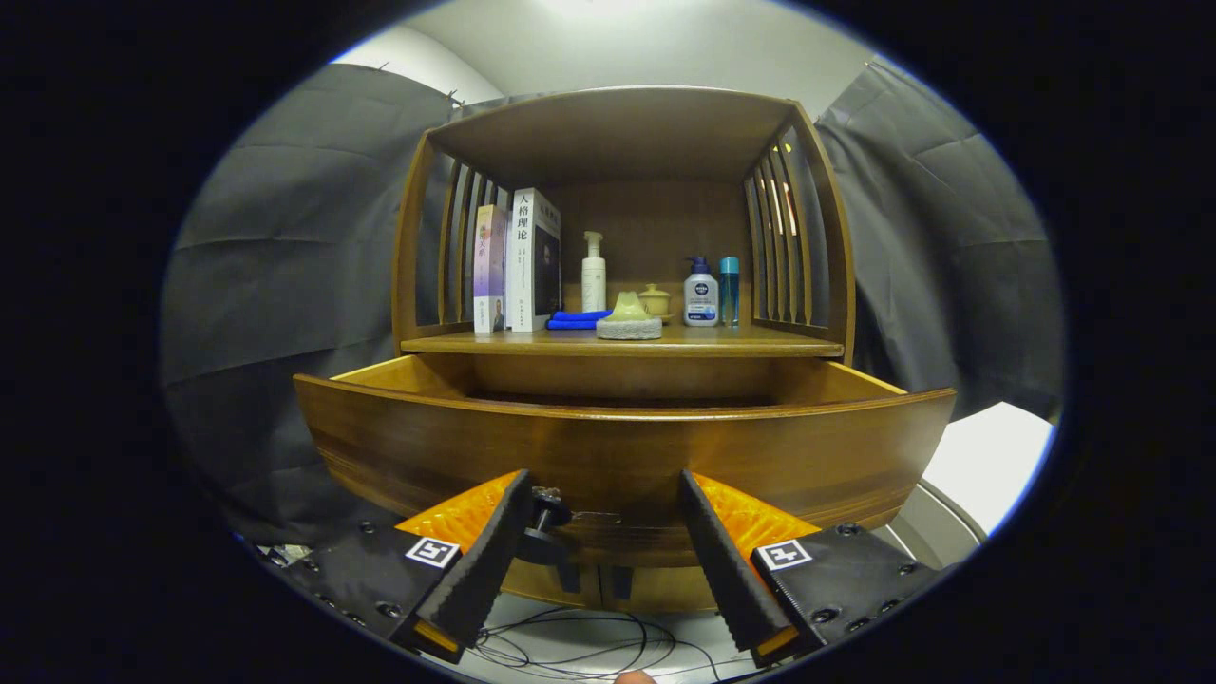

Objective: Pull open the drawer, take out the items inside it, and place them on the countertop above the cabinet.

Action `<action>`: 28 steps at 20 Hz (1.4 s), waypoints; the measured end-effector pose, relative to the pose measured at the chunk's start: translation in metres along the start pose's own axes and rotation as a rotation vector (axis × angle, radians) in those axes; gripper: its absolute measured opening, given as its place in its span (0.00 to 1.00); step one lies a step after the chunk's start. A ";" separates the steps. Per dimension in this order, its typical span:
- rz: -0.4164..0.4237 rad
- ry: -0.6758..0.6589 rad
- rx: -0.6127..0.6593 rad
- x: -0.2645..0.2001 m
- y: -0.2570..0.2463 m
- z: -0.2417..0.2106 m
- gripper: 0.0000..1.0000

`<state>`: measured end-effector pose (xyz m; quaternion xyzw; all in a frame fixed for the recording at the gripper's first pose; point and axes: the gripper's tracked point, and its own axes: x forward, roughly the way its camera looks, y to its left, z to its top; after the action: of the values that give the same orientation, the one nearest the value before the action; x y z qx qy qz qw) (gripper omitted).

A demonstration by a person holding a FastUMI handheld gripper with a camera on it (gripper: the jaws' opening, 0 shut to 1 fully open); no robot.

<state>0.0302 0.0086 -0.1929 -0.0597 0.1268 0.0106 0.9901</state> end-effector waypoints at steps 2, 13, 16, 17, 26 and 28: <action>-0.006 -0.003 -0.003 0.001 0.000 0.001 0.98; -0.045 -0.009 0.022 0.033 -0.003 0.011 0.97; -0.065 -0.011 0.019 0.039 -0.004 0.013 0.97; -0.075 -0.006 0.018 0.043 -0.004 0.013 0.97; -0.120 0.025 0.025 0.078 -0.005 0.018 0.97; -0.120 0.036 0.028 0.088 -0.006 0.020 0.98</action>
<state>0.1205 0.0057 -0.1954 -0.0535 0.1409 -0.0518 0.9872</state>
